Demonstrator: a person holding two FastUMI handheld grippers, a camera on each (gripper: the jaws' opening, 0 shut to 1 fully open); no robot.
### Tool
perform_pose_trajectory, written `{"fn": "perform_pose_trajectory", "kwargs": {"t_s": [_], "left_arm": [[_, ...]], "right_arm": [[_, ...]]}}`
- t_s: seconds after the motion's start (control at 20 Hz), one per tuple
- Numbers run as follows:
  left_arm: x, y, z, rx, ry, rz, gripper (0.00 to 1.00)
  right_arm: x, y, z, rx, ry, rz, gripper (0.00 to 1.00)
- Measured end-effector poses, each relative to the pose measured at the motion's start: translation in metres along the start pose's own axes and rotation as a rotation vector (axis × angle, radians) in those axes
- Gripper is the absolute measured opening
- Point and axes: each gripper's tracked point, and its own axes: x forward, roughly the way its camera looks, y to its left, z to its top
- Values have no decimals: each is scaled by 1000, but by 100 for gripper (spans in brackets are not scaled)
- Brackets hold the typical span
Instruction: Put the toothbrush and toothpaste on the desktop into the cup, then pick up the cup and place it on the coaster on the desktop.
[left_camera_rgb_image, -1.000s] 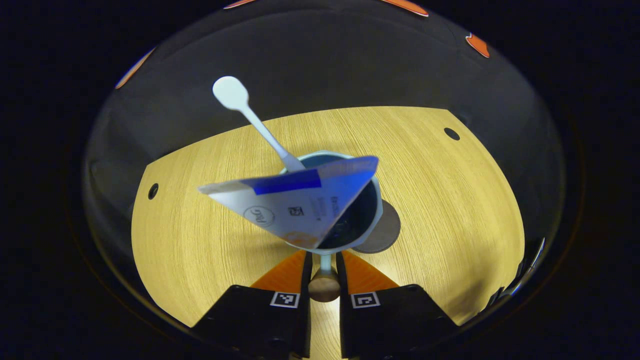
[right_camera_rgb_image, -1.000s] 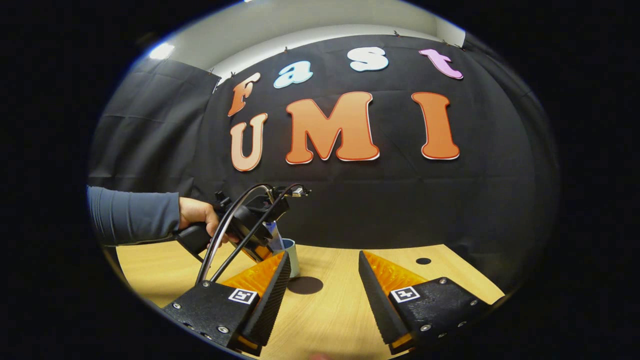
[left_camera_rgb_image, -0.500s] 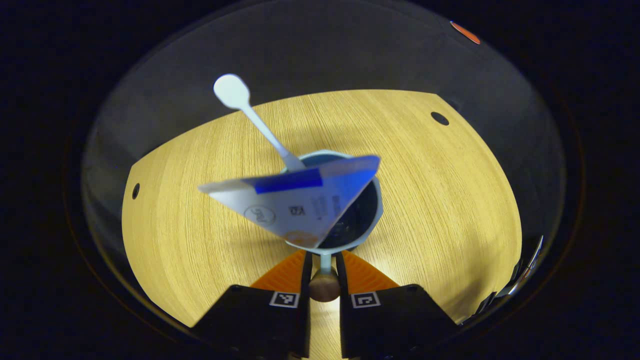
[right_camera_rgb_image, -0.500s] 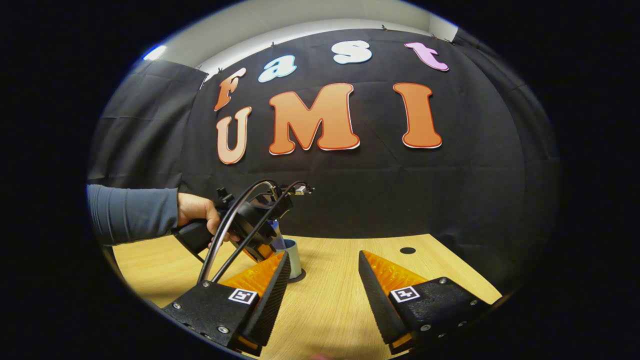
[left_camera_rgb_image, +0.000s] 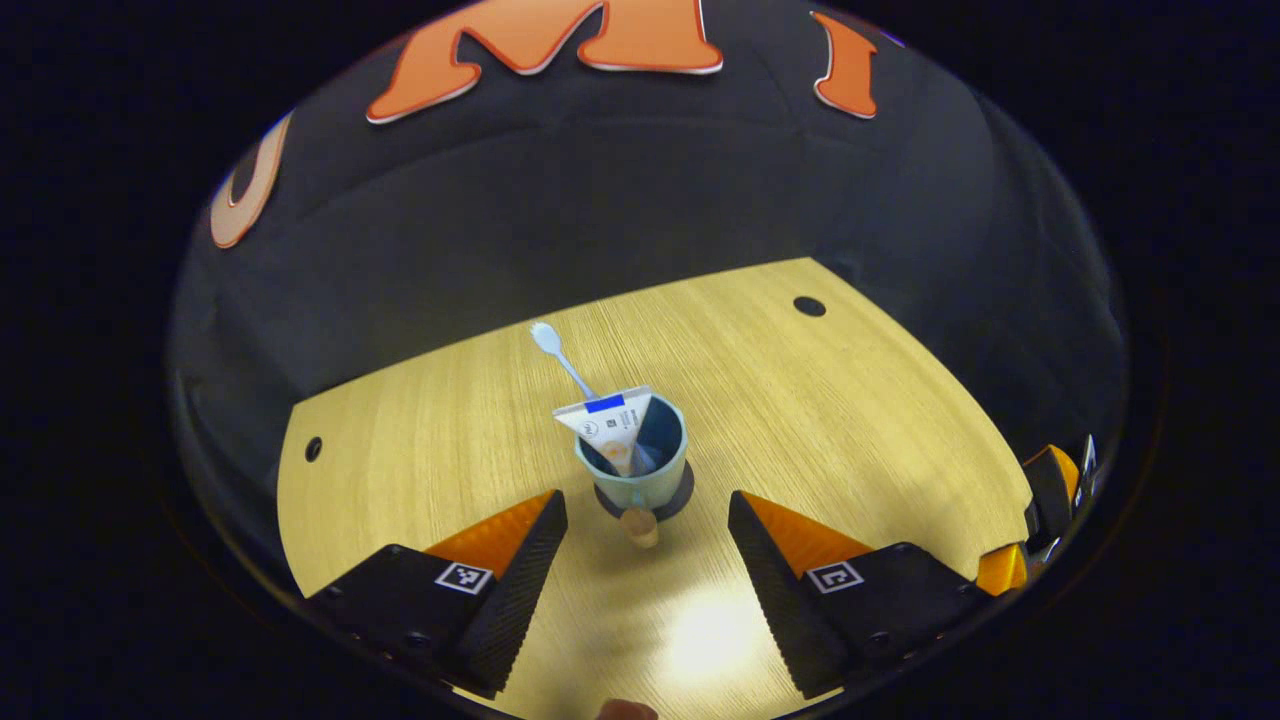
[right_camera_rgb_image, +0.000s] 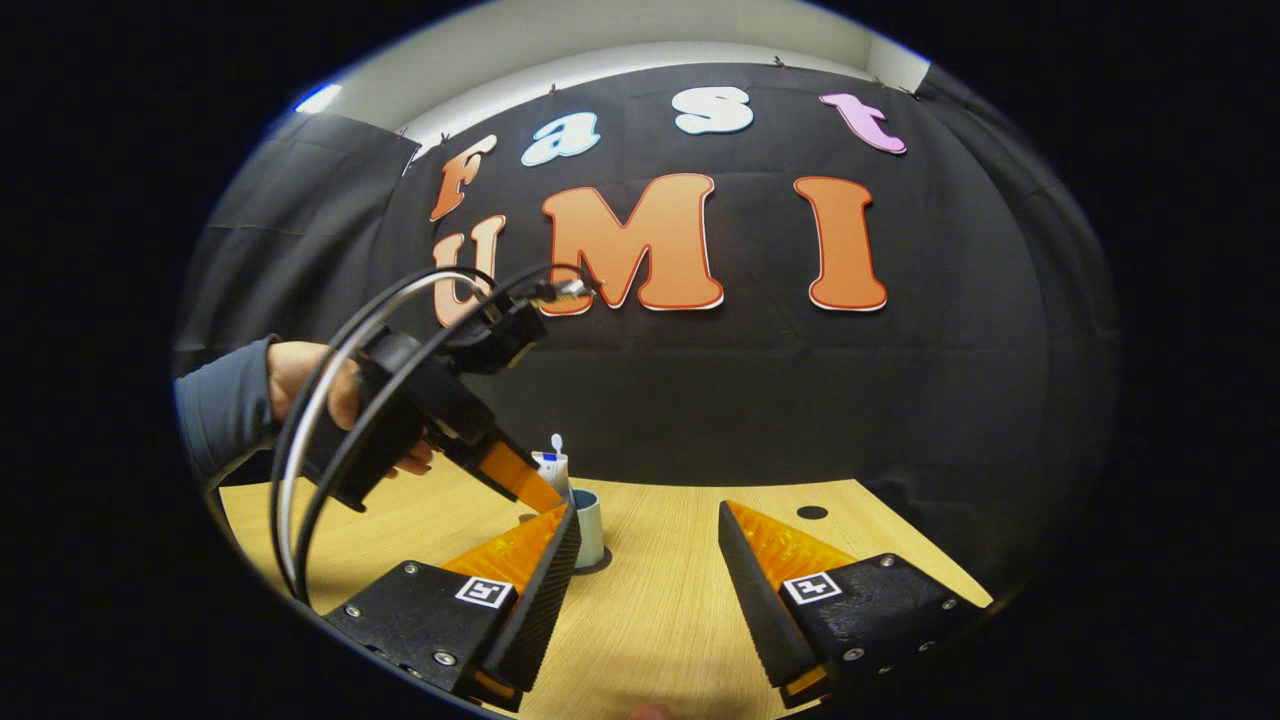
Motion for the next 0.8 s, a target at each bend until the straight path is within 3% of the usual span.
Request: {"fn": "perform_pose_trajectory", "kwargs": {"t_s": [0.2,0.35,0.8], "left_arm": [[-63,24,6,60,-208,96,99],[-81,34,-7,20,-343,125,99],[-170,90,-20,-70,-794,306,99]], "right_arm": [[2,18,25,-42,-44,3,83],[1,27,35,-71,-72,7,83],[8,51,49,-78,-133,-15,84]]}}
